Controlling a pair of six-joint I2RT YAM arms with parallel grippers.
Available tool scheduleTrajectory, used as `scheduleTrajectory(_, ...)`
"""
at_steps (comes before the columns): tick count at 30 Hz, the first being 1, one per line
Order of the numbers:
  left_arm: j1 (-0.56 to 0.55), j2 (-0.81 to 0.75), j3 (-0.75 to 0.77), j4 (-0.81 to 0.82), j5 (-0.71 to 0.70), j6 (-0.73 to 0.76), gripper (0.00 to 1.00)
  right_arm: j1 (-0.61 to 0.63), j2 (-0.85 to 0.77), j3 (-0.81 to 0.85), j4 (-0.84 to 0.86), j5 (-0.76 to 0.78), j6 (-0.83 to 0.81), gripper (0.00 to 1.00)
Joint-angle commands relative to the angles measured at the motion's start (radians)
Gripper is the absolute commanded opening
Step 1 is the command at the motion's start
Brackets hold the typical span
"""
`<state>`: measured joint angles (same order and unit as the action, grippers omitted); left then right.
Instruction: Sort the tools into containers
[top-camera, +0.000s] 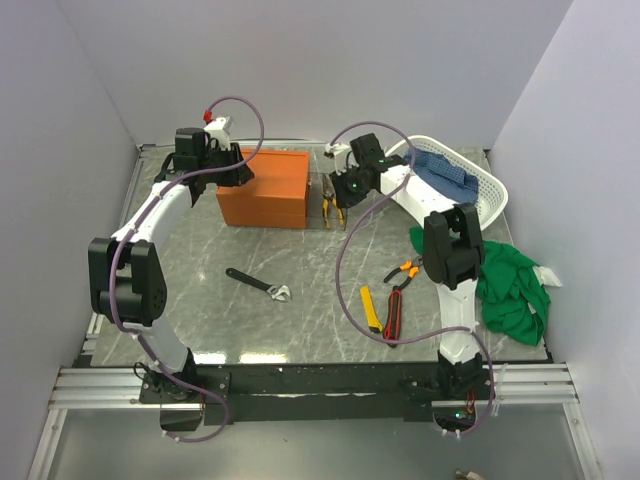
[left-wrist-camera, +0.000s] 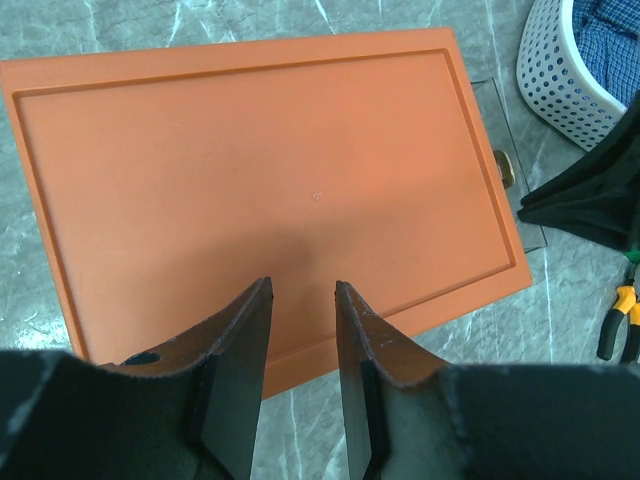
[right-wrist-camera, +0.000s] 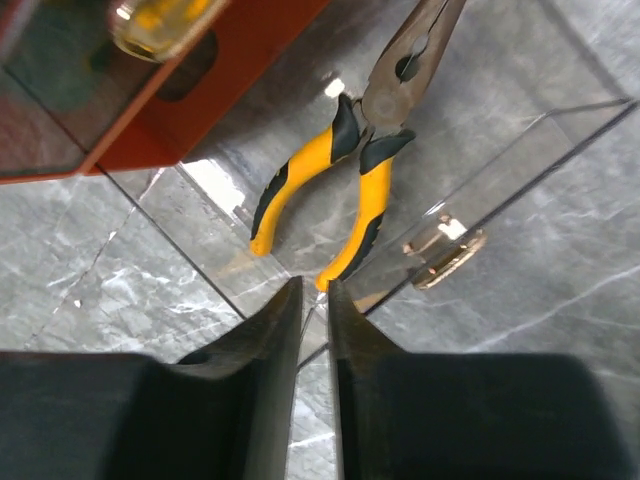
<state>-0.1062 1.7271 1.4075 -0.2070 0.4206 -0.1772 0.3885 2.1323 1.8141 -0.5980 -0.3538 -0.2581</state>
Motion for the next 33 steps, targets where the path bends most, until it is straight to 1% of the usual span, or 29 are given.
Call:
scheduleTrajectory(1,-0.003,-0.009,0.036,0.014,-0.003,0.021,0.38,0.02,0.02,0.054,0.009,0.018,0.013,0.25)
scheduleTrajectory(5,-0.003,-0.017,0.033,0.012,-0.008,0.025,0.38,0.02,0.0,0.065,0.029,-0.023,0.025,0.3)
scheduleTrajectory(7,-0.003,-0.02,0.03,0.014,-0.011,0.027,0.38,0.021,-0.037,0.05,0.062,-0.013,0.037,0.33)
scheduleTrajectory(8,-0.003,-0.02,0.028,0.018,-0.009,0.025,0.38,0.02,-0.044,0.042,0.076,-0.001,0.042,0.37)
scheduleTrajectory(10,-0.003,-0.015,0.031,0.021,-0.005,0.024,0.38,0.02,-0.04,0.053,0.092,-0.002,0.025,0.4)
scheduleTrajectory(11,-0.004,-0.014,0.031,0.021,-0.003,0.021,0.38,0.021,-0.029,0.083,0.09,0.004,0.022,0.44)
scheduleTrajectory(14,-0.003,-0.008,0.039,0.02,-0.005,0.024,0.38,0.02,0.052,0.172,0.07,0.039,0.037,0.5)
scheduleTrajectory(15,-0.003,-0.011,0.041,0.015,-0.008,0.027,0.38,0.021,0.084,0.186,0.084,0.065,0.046,0.51)
scheduleTrajectory(21,-0.003,-0.029,0.019,0.006,-0.02,0.044,0.39,0.042,0.173,0.244,0.121,0.095,0.074,0.56)
scheduleTrajectory(28,-0.003,-0.023,0.016,0.008,-0.025,0.05,0.39,0.065,0.228,0.268,0.127,0.148,0.068,0.57)
scheduleTrajectory(29,-0.003,-0.02,0.019,0.009,-0.023,0.048,0.39,0.067,0.233,0.268,0.127,0.156,0.066,0.56)
scheduleTrajectory(31,-0.003,-0.012,0.025,0.011,-0.023,0.047,0.39,0.067,0.245,0.272,0.11,0.151,0.057,0.49)
scheduleTrajectory(32,-0.003,-0.011,0.028,0.012,-0.022,0.047,0.39,0.067,0.244,0.269,0.095,0.139,0.056,0.42)
scheduleTrajectory(33,-0.004,-0.005,0.034,0.011,-0.02,0.044,0.39,0.069,0.229,0.258,0.09,0.128,0.046,0.39)
